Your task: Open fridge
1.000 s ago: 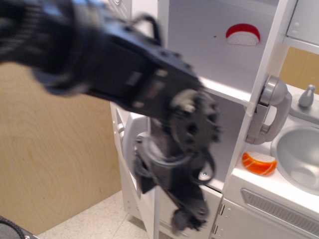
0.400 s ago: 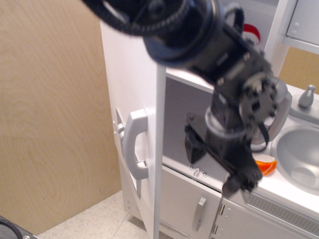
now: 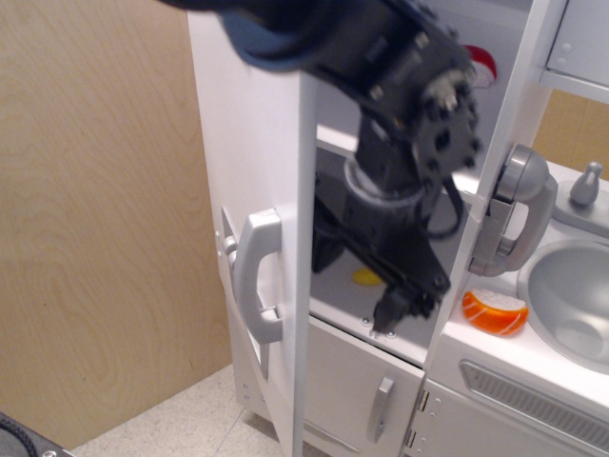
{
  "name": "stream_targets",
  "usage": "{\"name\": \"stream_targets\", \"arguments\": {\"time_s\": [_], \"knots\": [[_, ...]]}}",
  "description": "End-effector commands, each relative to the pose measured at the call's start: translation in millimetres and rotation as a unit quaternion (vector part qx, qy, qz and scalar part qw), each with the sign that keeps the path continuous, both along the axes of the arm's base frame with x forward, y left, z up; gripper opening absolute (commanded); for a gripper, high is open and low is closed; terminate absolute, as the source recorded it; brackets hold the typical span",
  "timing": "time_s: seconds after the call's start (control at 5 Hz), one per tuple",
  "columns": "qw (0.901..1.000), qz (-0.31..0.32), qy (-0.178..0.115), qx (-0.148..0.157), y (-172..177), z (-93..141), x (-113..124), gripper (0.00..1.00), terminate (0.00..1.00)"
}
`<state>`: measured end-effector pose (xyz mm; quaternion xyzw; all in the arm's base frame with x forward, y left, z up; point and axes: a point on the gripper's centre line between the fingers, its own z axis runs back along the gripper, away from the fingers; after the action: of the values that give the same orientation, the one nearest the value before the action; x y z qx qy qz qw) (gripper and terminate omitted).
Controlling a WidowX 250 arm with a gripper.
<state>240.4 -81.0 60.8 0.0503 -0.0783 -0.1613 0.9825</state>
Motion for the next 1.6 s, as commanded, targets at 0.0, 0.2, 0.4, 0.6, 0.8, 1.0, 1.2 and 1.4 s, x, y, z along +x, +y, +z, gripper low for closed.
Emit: {"name": "stream_targets", "arguments": {"time_s": [0.0,0.2,0.4,0.6,0.8,1.0,1.2,1.4], "knots": [[0.9997,0.023,0.0,0.012,27.3,19.0,-26.9,1.0,0.0],[0.9991,0.03,-0.006,0.028,46.3,18.1,-45.4,1.0,0.0],[0.9977,0.052,-0.015,0.041,68.1,18.1,-60.4,1.0,0.0],[0.9956,0.077,-0.03,0.045,100.5,16.1,-71.0,1.0,0.0],[0.9906,0.119,-0.041,0.053,130.1,17.0,-70.2,1.0,0.0],[0.9875,0.141,-0.044,0.054,154.8,17.8,-64.9,1.0,0.0],[0.9852,0.164,-0.045,0.019,170.1,15.5,-41.9,1.0,0.0],[0.9784,0.2,-0.044,-0.027,200.9,13.9,-11.6,1.0,0.0]]}}
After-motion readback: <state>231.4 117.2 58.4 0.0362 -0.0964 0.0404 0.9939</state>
